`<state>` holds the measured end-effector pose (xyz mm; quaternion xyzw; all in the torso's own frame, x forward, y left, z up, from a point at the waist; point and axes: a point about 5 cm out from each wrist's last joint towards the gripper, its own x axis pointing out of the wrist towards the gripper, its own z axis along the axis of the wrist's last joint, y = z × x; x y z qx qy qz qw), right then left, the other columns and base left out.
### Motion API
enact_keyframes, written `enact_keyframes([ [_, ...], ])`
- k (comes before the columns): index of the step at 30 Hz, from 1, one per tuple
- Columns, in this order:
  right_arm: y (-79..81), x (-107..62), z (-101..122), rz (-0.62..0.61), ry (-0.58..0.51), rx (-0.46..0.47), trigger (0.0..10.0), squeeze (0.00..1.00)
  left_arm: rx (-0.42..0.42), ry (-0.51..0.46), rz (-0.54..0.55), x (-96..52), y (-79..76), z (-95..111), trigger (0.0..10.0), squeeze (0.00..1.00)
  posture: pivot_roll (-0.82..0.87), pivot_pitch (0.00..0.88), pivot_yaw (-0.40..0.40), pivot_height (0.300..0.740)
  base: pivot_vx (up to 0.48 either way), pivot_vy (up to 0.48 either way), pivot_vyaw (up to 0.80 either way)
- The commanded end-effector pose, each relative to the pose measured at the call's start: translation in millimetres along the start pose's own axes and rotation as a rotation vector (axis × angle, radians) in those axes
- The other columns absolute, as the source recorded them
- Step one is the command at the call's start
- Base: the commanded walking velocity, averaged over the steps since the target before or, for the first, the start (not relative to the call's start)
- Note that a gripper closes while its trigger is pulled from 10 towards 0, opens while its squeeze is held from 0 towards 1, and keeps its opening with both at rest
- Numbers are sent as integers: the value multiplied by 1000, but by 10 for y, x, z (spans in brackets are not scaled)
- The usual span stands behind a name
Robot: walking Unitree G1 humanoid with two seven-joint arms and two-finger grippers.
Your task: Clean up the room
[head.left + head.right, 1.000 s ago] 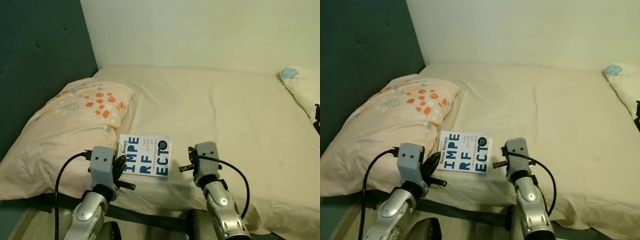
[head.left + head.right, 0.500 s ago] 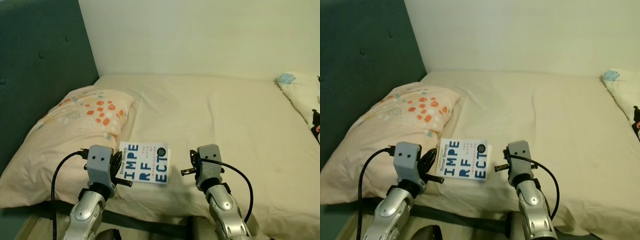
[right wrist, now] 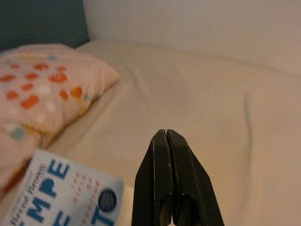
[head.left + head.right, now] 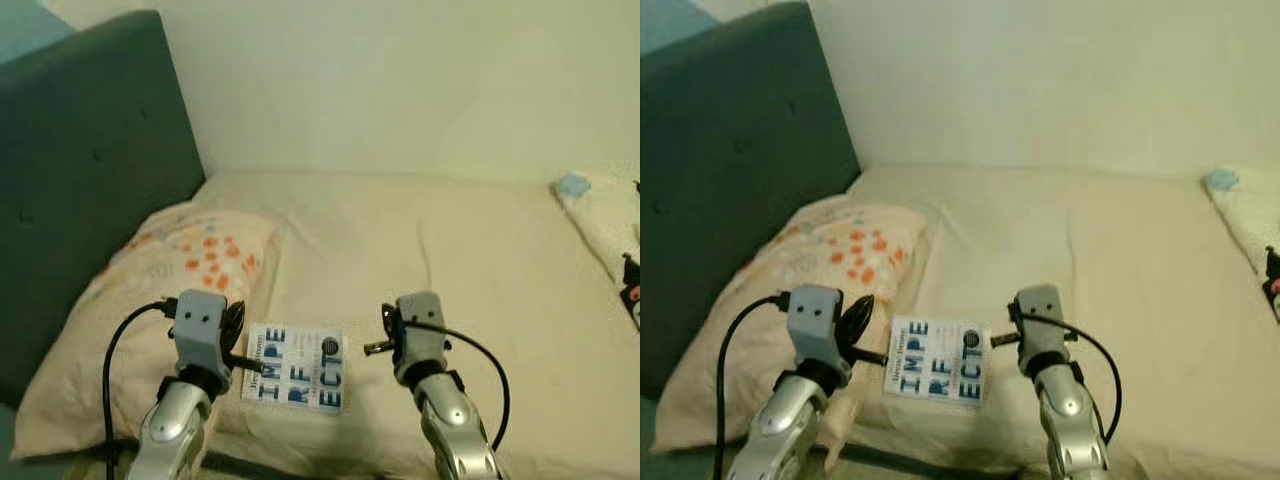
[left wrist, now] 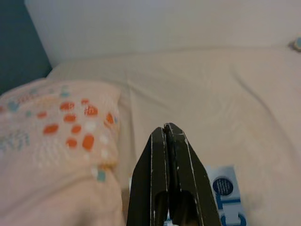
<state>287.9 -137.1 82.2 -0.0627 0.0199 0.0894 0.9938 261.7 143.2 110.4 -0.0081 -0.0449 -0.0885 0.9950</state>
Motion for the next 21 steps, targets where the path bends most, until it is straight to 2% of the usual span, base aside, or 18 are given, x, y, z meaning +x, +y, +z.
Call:
enact_keyframes([
  [1,15,-28,-33,3,20,17,10000,0,13,12,4,-21,20,-35,10000,0,-60,39,1,721,0,0,0],
  [7,37,-45,-41,11,27,18,10000,0,14,12,12,-35,33,-43,10000,0,-59,33,-2,740,0,0,0],
  [17,28,-52,-58,-12,29,62,10000,0,11,19,58,-54,131,-71,10000,0,-51,17,-6,740,0,0,0],
  [21,7,-54,-66,-17,32,45,10000,0,11,11,59,-65,120,-71,10000,0,-50,11,-8,740,0,0,0],
])
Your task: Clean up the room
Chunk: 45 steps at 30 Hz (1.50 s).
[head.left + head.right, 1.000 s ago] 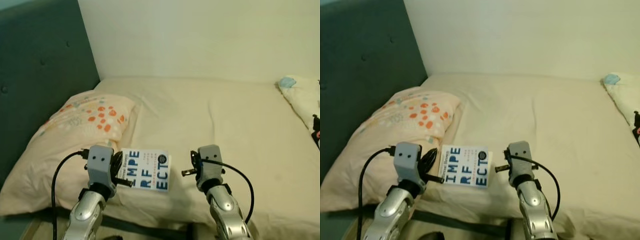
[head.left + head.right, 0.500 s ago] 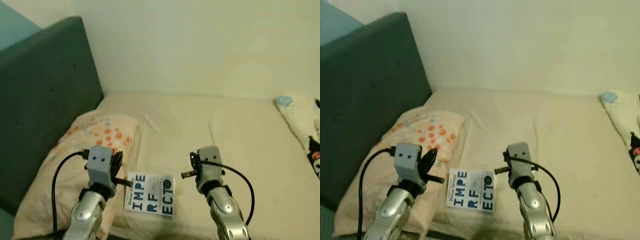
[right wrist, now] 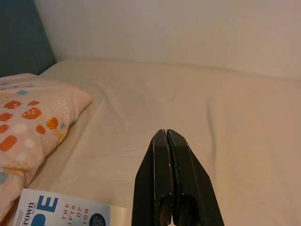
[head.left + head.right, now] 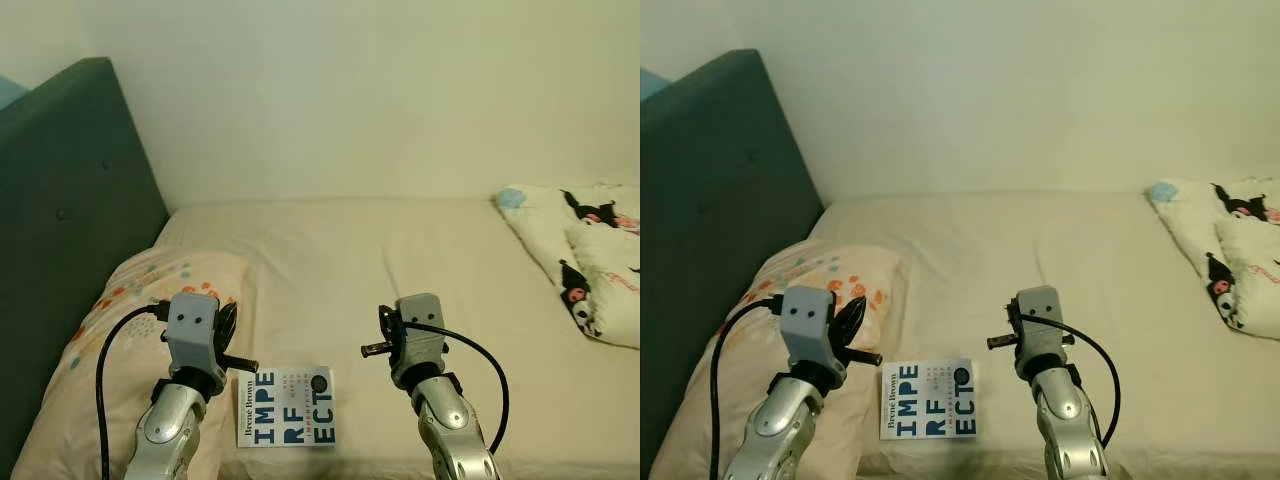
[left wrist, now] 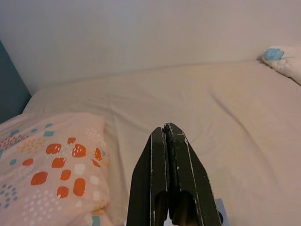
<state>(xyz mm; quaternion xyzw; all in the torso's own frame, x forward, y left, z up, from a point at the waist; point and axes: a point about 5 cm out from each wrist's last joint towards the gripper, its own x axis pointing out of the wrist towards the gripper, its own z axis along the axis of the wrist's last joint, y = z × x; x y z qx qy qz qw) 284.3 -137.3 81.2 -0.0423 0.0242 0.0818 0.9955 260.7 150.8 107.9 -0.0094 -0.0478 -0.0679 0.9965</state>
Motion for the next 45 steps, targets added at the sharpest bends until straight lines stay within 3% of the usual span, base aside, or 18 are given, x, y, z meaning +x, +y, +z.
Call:
enact_keyframes([
  [1,-6,-22,-61,-7,27,-5,10000,0,5,20,23,-46,46,-57,10000,0,-50,9,-9,740,0,0,0],
  [6,-9,-34,-107,-11,48,-19,10000,0,-5,37,38,-75,40,-100,10000,0,-47,0,-13,740,0,0,0],
  [14,9,-73,-198,-7,85,42,10000,0,-14,103,37,-138,2,-220,10000,0,-34,0,-17,740,0,0,0],
  [29,47,-59,-182,7,93,92,10000,0,-34,158,40,-70,26,-292,10000,0,-47,0,-19,740,0,0,0],
  [36,63,-46,-215,-28,116,117,10000,0,-62,178,117,-56,107,-334,10000,0,-68,44,9,740,0,0,0],
  [40,31,-21,-156,-29,102,68,10000,0,-15,214,92,-9,63,-343,10000,0,-68,35,12,740,0,-113,162],
  [42,2,-33,-207,-33,132,25,10000,0,54,240,89,-2,52,-385,10000,0,-68,52,-3,740,0,-480,800],
  [45,0,-38,-219,-33,144,35,10000,0,50,267,102,-7,57,-413,10000,0,-65,83,3,740,0,-480,800],
])
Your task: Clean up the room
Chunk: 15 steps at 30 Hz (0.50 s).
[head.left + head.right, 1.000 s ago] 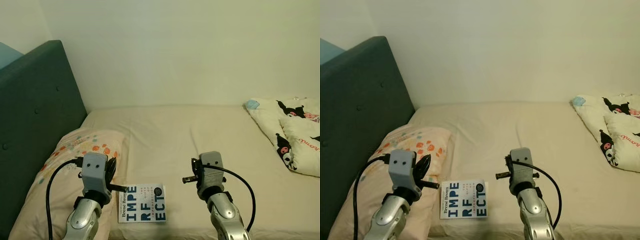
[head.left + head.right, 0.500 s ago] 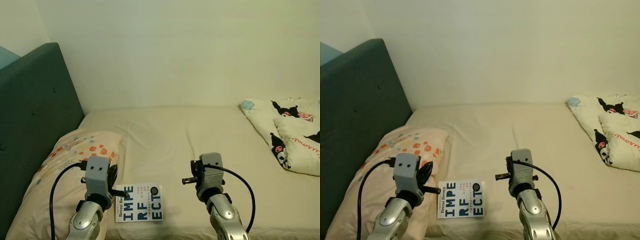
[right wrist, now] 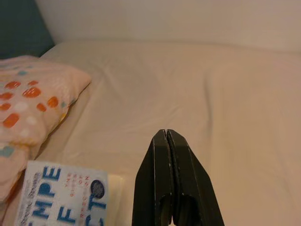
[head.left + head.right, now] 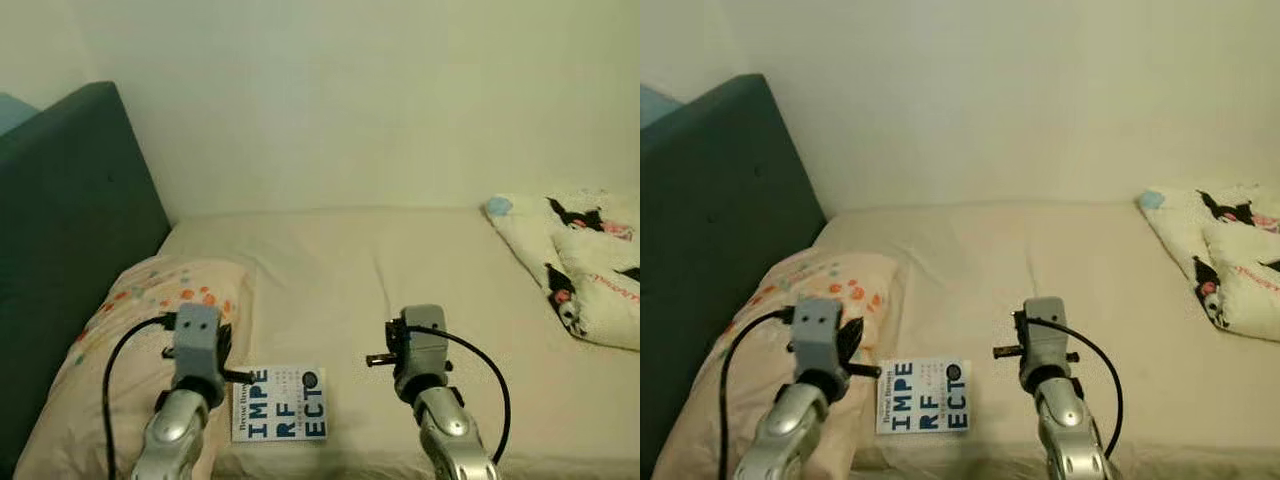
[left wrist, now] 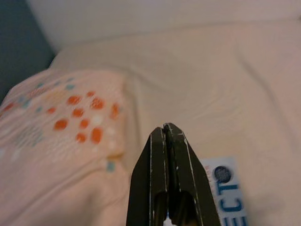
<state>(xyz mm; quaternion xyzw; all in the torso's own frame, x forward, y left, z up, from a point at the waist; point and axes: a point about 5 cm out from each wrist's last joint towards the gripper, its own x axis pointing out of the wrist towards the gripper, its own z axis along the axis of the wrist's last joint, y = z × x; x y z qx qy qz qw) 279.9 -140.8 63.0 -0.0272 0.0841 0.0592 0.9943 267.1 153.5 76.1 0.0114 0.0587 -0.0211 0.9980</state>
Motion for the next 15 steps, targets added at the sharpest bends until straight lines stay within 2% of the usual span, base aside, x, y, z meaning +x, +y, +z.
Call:
enact_keyframes([
  [1,12,3,-38,5,32,4,10000,0,11,68,18,-13,21,-113,10000,0,-65,83,3,740,0,-480,800],
  [3,12,3,-38,5,32,4,10000,0,11,68,18,-13,21,-113,10000,0,-65,83,3,740,0,-480,800],
  [4,2,-9,-26,-5,26,29,10000,0,-5,74,19,-21,17,-112,10000,0,-70,81,3,740,0,0,712],
  [6,-1,-26,-19,2,27,65,10000,0,-5,50,1,-26,7,-78,10000,0,-70,76,1,740,0,0,0],
  [8,11,-32,-36,23,39,48,10000,0,-7,38,-4,-22,2,-61,10000,0,-67,109,-10,740,0,0,0],
  [15,62,-52,-40,51,49,33,10000,0,-7,37,-1,-16,15,-47,10000,0,-68,116,-10,740,0,0,0],
])
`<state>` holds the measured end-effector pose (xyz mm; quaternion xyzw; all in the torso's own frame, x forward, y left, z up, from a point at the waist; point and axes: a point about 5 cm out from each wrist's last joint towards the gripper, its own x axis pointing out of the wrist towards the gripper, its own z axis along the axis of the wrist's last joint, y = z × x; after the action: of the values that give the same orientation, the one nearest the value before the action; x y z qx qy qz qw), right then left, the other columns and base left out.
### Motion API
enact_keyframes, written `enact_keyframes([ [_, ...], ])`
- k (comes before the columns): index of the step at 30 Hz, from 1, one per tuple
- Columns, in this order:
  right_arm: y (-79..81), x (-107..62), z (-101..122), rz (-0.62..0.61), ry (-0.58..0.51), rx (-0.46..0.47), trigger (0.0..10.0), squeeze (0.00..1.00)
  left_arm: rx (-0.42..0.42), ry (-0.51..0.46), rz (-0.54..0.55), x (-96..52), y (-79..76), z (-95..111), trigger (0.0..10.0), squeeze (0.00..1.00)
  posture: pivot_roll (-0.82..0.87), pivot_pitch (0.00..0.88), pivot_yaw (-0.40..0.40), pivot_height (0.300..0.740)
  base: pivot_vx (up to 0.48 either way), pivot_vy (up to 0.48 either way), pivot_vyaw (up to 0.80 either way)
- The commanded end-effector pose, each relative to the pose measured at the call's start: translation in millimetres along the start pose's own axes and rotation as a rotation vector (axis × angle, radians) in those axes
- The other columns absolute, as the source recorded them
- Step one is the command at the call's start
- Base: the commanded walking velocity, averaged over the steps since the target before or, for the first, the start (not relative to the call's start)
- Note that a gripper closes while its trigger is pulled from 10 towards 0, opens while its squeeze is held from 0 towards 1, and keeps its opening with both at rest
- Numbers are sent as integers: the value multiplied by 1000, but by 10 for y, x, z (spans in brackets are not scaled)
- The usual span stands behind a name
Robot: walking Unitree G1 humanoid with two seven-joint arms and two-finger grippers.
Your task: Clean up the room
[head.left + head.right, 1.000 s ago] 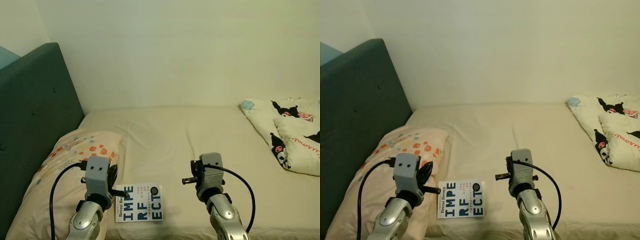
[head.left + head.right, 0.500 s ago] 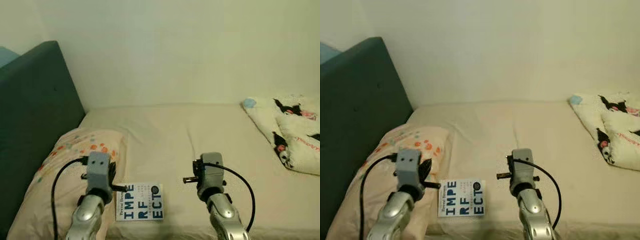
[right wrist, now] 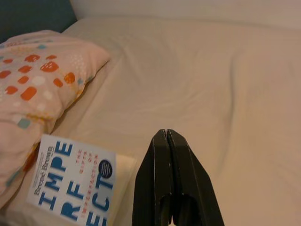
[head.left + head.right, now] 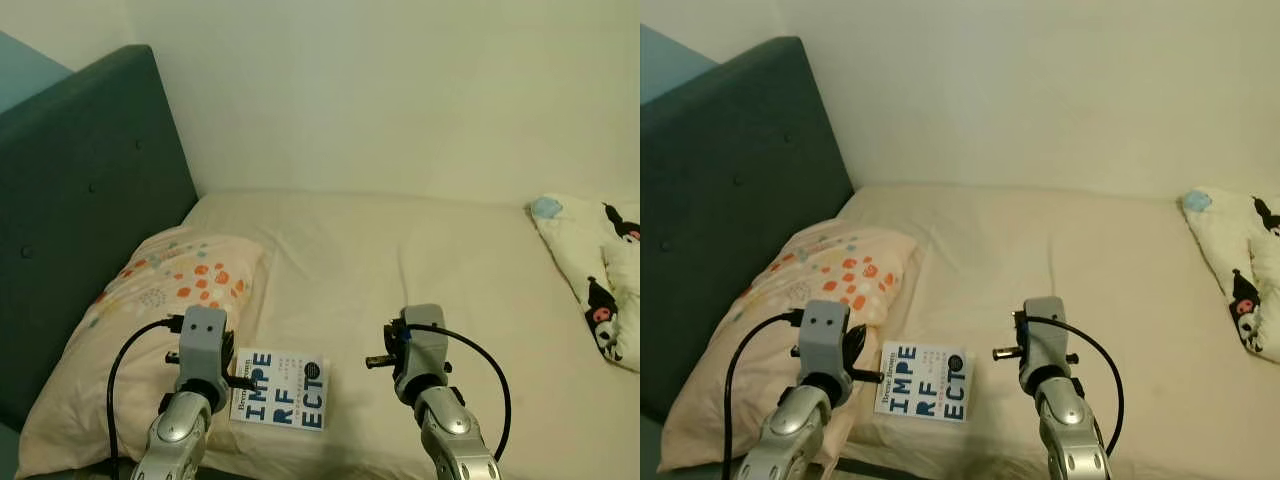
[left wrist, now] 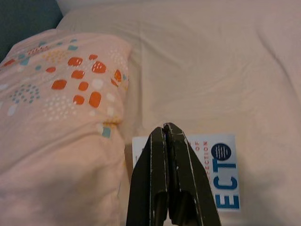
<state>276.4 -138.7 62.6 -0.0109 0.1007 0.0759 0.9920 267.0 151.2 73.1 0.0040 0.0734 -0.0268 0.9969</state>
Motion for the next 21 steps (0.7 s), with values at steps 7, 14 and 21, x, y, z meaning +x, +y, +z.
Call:
enact_keyframes([
  [7,-4,-27,-87,-16,48,19,10000,0,3,14,17,-6,40,-25,10000,0,-64,118,-14,740,0,0,-229],
  [14,38,-18,-32,9,33,21,10000,0,-12,-26,3,-25,-3,26,10000,0,-70,88,3,740,0,0,-800],
  [21,91,21,-4,52,29,15,10000,0,-40,-42,-4,-17,-54,51,10000,0,-85,105,16,740,0,0,-654],
])
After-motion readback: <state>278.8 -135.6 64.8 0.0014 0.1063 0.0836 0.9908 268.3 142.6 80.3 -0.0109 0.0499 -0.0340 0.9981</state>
